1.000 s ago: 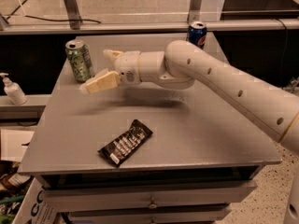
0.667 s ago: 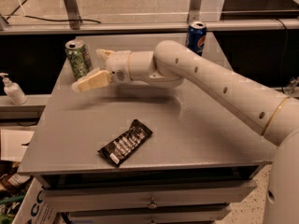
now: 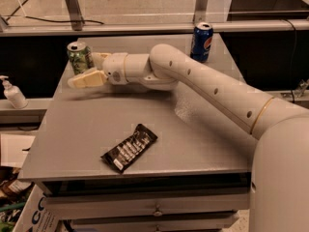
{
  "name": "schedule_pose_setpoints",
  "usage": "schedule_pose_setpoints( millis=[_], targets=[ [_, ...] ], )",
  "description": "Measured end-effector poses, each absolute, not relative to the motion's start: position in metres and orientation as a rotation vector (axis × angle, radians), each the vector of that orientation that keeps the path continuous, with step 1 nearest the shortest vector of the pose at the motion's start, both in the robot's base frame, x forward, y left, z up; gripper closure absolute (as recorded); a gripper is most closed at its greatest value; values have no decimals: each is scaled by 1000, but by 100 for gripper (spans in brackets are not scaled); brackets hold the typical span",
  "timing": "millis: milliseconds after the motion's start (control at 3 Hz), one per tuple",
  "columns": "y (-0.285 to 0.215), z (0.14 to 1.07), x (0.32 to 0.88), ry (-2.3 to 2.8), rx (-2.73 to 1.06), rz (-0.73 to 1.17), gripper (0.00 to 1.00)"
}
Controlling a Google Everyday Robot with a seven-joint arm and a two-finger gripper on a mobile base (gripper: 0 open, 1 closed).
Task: Move green can near pepsi can
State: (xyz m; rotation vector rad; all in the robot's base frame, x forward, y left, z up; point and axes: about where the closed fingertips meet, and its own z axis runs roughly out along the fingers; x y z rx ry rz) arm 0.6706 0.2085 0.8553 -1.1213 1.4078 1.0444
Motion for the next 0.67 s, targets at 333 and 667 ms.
schedule_pose_setpoints(
  millis=[333, 667],
  targets=[
    [202, 855, 676, 1409, -1099, 1029, 41],
    [188, 859, 674, 1409, -1067, 1004, 64]
  ],
)
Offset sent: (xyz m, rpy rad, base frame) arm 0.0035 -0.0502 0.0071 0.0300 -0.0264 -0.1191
